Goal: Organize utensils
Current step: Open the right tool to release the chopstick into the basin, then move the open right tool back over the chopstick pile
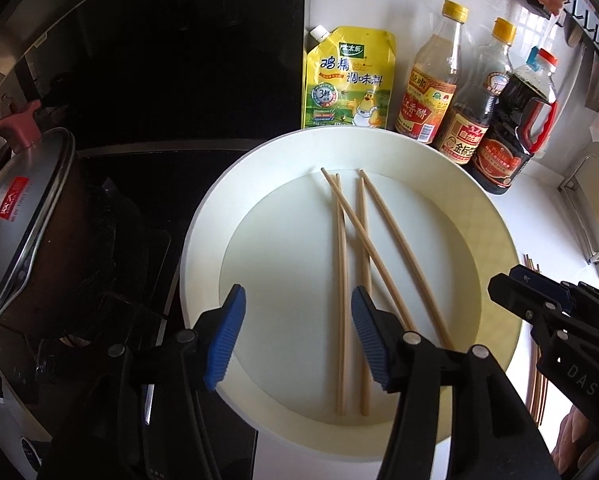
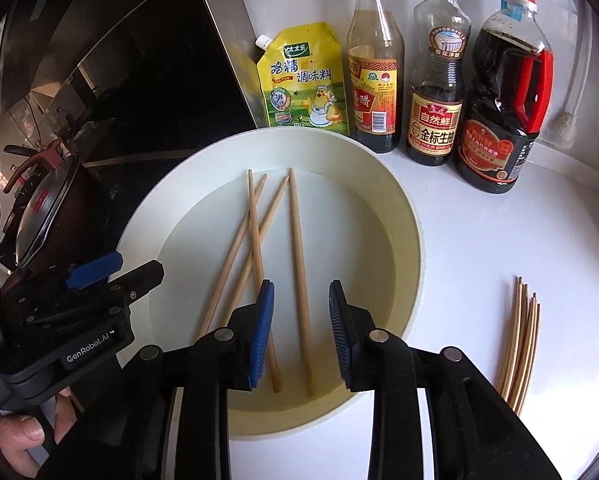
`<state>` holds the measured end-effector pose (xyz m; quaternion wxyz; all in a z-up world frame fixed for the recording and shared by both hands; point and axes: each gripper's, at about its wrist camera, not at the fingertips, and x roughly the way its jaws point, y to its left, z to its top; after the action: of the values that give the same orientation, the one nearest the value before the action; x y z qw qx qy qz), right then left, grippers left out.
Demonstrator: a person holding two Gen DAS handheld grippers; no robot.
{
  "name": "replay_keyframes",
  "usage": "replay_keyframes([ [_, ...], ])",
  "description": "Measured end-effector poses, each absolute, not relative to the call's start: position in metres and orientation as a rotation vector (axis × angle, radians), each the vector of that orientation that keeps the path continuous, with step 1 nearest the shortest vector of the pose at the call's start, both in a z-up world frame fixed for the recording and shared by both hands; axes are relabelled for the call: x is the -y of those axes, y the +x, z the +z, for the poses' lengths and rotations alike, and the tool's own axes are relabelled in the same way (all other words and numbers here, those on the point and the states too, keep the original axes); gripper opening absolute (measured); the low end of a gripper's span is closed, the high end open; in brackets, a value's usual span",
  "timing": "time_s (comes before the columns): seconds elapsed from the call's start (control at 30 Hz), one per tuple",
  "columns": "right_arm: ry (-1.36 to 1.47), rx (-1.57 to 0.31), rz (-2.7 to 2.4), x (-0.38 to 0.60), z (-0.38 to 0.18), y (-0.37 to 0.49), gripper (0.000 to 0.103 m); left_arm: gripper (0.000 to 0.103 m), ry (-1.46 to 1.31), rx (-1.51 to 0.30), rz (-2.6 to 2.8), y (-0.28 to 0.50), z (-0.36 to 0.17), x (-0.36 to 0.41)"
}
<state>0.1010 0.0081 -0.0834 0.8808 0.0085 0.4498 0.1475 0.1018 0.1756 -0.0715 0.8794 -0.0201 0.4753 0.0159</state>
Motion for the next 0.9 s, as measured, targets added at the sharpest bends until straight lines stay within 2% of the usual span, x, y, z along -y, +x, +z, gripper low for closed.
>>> replay_keyframes([
  [0.3,0.035,-0.895,0.260,0.032,-0.075,0.067,0.041,0.060,-0.004,-0.967,0.007,0.083,-0.056,-0.148],
  [0.9,0.109,-0.929,0.046,0.156,-0.088,0.023,0.047,0.071,0.064,-0.977,-0.153,0.065,-0.056,-0.041],
])
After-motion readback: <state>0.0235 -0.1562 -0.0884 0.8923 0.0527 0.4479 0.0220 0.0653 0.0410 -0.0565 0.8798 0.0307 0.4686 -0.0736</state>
